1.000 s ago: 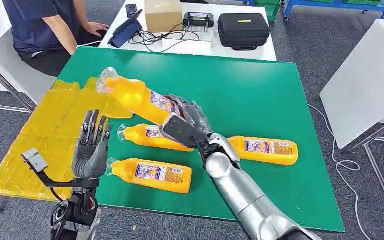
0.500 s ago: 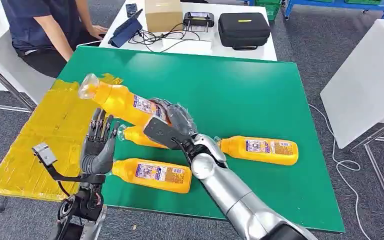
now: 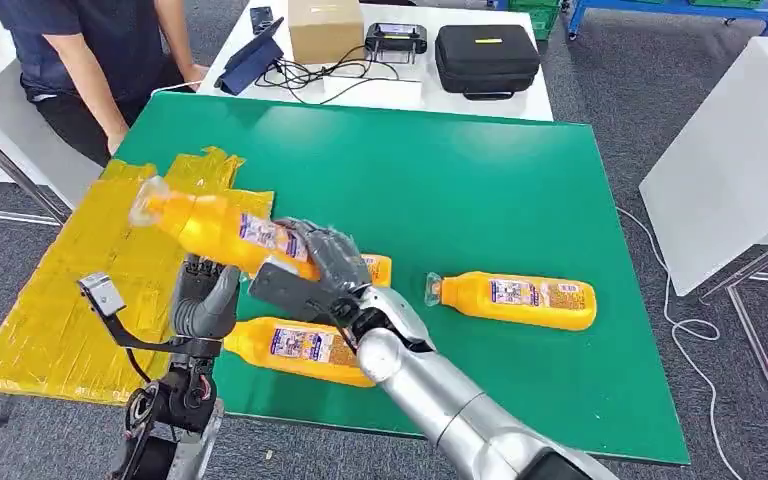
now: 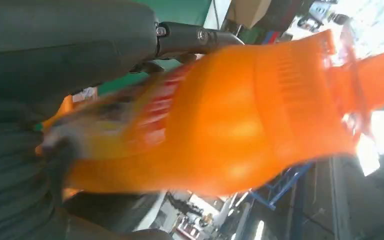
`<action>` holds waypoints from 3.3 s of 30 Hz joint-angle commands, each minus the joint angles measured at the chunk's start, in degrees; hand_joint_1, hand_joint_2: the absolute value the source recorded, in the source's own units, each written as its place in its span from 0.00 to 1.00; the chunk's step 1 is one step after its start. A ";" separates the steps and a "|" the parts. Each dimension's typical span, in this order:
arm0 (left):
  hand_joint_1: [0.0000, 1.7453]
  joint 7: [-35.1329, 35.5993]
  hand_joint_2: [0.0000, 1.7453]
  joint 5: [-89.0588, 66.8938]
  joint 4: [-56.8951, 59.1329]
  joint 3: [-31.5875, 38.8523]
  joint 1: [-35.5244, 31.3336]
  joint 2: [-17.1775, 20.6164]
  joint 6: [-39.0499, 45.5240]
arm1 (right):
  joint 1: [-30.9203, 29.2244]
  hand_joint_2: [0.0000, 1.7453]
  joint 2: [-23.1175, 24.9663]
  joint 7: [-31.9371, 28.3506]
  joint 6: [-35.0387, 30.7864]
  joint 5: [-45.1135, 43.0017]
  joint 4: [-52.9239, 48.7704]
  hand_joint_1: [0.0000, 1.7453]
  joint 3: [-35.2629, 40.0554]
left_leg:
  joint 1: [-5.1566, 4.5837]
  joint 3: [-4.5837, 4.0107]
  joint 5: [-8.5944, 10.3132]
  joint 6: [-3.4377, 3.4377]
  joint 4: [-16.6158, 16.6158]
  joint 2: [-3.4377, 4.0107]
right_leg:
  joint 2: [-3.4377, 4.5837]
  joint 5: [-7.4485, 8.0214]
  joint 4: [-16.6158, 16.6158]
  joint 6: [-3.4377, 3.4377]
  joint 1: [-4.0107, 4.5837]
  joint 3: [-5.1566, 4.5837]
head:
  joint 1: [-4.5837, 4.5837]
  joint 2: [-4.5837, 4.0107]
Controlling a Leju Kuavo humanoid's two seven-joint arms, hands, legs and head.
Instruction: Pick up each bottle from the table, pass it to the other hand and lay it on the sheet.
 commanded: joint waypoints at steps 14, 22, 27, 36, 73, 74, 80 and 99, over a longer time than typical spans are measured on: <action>0.97 -1.48 1.00 -2.04 -7.34 4.14 6.63 -0.87 0.47 | 9.20 1.00 -4.59 3.23 4.90 11.34 -14.83 1.00 12.16 | 0.08 0.12 -0.07 -0.11 -0.06 -0.06 | 0.00 -0.09 -0.11 -0.10 0.05 0.17 | 0.00 0.00; 1.00 -3.16 1.00 -2.18 -10.35 4.00 10.36 -0.48 0.37 | 8.79 1.00 -5.30 1.75 5.50 10.56 -13.77 1.00 12.78 | 0.09 0.07 -0.05 -0.09 -0.05 -0.04 | 0.00 -0.07 -0.10 -0.08 0.06 0.10 | 0.00 0.00; 1.00 -3.76 1.00 -1.97 -10.56 3.53 11.23 -0.83 -0.05 | 8.22 1.00 -5.83 1.54 5.71 10.27 -13.45 1.00 13.59 | 0.11 0.24 -0.10 -0.12 -0.07 -0.08 | 0.01 -0.12 -0.15 -0.11 0.07 0.30 | 0.00 0.00; 1.00 -3.89 1.00 -1.84 -9.90 3.39 10.74 -1.04 -0.57 | 6.57 1.00 -5.37 2.69 4.85 8.84 -11.62 1.00 13.74 | 0.06 0.08 -0.05 -0.09 -0.05 -0.05 | 0.00 -0.07 -0.09 -0.09 0.04 0.11 | 0.00 0.00; 1.00 12.00 1.00 -108.75 37.92 10.38 -27.09 13.24 54.14 | 13.26 0.00 -10.27 2.15 9.69 6.28 -31.60 0.00 -3.32 | 0.06 0.10 0.16 -0.17 -0.05 -0.24 | -0.25 -0.03 0.05 -0.09 0.03 0.13 | 0.00 0.02; 1.00 12.64 1.00 -111.50 39.90 9.73 -27.52 13.04 54.14 | 13.22 0.00 -10.47 2.15 9.55 5.96 -31.84 0.00 -3.18 | 0.07 0.19 0.14 -0.20 -0.06 -0.24 | -0.22 -0.06 0.03 -0.12 0.04 0.22 | 0.00 0.00; 1.00 15.53 1.00 -117.23 51.42 9.98 -30.10 12.39 54.14 | 13.24 0.00 -11.86 2.75 9.05 4.54 -32.88 0.00 -2.90 | 0.08 0.28 0.07 -0.23 -0.03 -0.21 | -0.16 -0.11 0.01 -0.14 0.05 0.35 | 0.00 0.00; 0.22 16.84 1.00 -116.00 64.80 7.87 -30.43 12.55 54.14 | 11.79 0.00 -13.44 3.91 7.60 1.96 -31.02 0.00 -0.57 | 0.10 0.25 -0.01 -0.25 0.02 0.03 | 0.10 -0.10 0.05 -0.16 0.08 0.26 | 0.02 0.02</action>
